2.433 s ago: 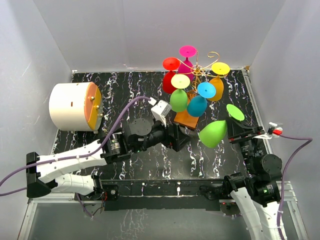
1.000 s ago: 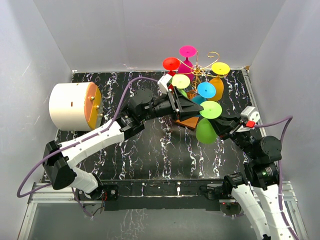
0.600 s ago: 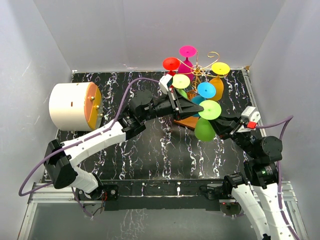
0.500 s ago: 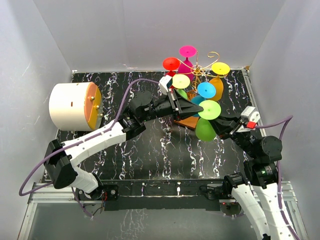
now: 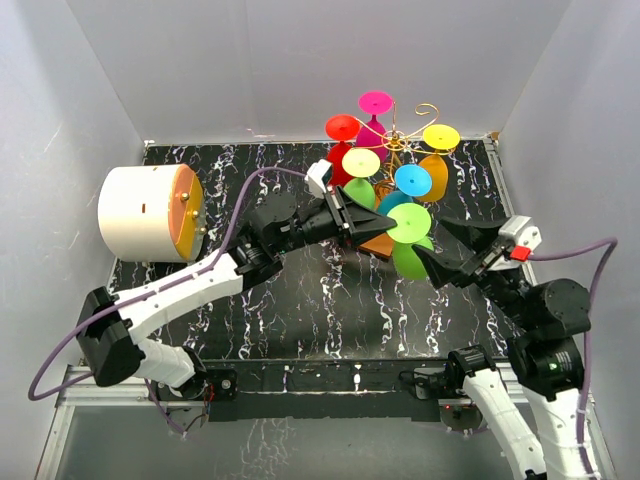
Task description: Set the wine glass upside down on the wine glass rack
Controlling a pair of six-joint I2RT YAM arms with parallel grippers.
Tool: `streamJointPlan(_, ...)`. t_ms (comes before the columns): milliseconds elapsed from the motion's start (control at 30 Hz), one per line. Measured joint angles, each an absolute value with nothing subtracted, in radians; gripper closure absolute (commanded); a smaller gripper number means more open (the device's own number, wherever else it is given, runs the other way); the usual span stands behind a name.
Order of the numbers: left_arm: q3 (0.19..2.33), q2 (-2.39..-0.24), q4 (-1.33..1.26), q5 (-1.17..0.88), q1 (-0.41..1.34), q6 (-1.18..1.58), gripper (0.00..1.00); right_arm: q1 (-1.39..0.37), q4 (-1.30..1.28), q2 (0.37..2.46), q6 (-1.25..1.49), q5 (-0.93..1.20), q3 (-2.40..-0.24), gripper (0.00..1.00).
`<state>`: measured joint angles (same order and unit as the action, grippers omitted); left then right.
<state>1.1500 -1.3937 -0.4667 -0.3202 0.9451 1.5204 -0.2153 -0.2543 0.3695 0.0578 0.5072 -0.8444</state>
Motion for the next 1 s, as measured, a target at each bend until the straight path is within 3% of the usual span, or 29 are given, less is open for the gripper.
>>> streamJointPlan(200, 1.086, -1.322, -0.440, -0.276, 0.945, 1.522, 1.00, -0.215, -0.403, 0.413, 0.167, 0.500, -1.037, 0.39)
streamJointPlan(533, 1.060, -1.301, -0.380, -0.232, 0.945, 1.490, 1.00, -0.216, -0.696, 0.751, 0.405, 0.490, -1.431, 0.50)
streamJointPlan(767, 1.050, -1.262, -0.358, -0.196, 0.945, 1.433, 1.00, -0.216, -0.888, 0.870, 0.527, 0.553, -1.433, 0.59)
streamJointPlan(1000, 1.050, -1.251, -0.352, -0.185, 0.945, 1.398, 1.00, -0.216, -0.825, 0.818, 0.672, 0.662, -1.261, 0.68)
